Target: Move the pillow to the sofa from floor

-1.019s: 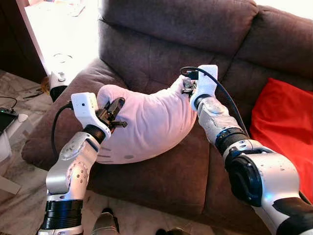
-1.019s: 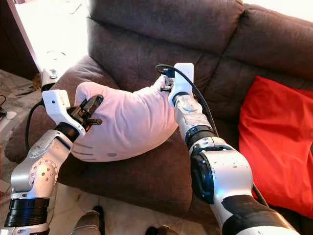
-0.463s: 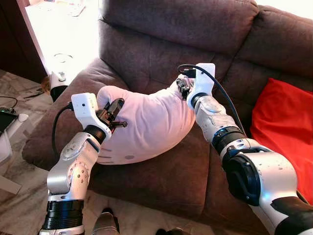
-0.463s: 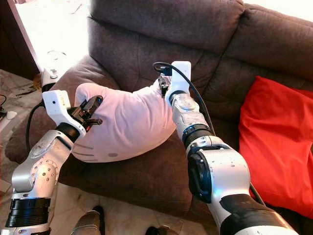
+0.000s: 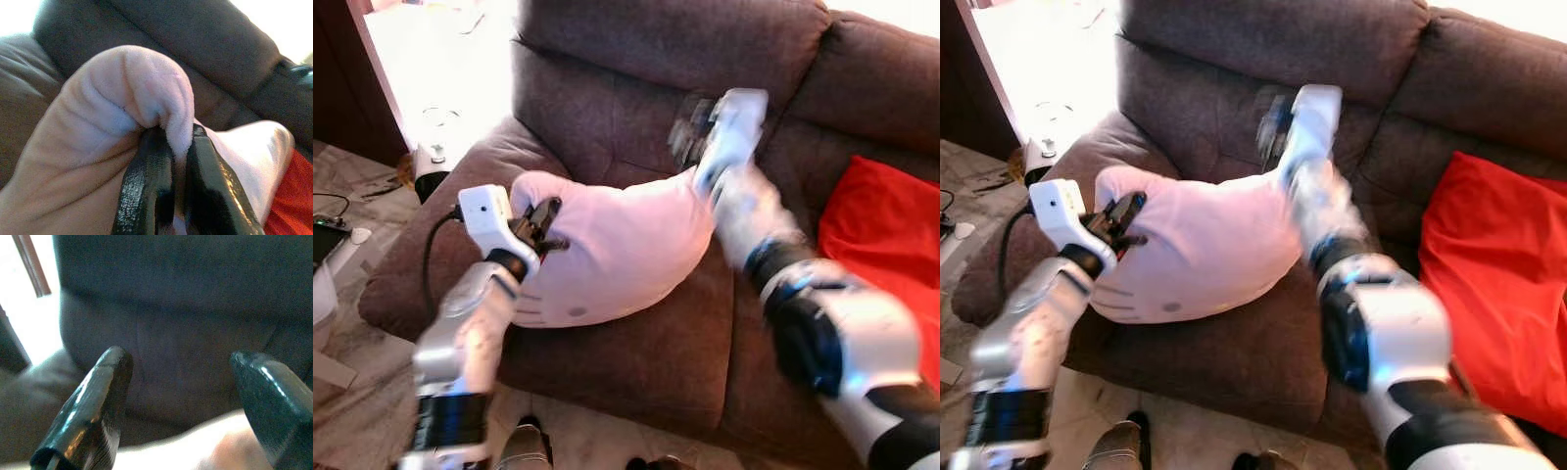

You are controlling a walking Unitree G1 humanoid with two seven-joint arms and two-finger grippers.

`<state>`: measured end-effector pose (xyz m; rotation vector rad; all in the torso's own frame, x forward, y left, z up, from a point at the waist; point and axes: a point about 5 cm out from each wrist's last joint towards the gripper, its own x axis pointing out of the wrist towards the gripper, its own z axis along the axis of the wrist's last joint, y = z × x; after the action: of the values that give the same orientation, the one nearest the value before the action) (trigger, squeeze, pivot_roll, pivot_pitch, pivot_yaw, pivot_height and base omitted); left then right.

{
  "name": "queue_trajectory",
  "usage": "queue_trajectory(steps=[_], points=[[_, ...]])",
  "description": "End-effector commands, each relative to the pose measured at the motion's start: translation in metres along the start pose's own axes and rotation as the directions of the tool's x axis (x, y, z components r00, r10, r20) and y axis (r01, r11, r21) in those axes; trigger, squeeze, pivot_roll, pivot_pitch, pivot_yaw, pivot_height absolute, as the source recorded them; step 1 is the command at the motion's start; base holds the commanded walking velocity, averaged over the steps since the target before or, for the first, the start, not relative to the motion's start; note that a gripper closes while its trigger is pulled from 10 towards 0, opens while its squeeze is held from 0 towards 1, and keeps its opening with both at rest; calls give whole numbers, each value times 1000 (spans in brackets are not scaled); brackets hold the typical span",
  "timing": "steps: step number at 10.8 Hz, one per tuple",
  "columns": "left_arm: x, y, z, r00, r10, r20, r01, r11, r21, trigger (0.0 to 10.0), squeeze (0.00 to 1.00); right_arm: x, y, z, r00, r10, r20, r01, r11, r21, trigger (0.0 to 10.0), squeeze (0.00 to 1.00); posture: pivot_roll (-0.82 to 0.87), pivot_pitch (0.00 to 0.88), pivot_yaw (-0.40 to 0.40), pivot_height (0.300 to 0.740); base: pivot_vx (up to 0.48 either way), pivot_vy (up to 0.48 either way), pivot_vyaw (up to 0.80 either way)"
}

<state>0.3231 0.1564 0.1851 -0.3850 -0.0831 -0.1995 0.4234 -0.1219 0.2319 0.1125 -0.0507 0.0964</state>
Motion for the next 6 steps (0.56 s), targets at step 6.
queue_trajectory(steps=[6], points=[[-5,72,22,847,505,168,-501,863,-68,10000,0,-52,-77,-90,977,-195,-89,195,981,-4,10000,0,180,137,-162,740,0,0,0]])
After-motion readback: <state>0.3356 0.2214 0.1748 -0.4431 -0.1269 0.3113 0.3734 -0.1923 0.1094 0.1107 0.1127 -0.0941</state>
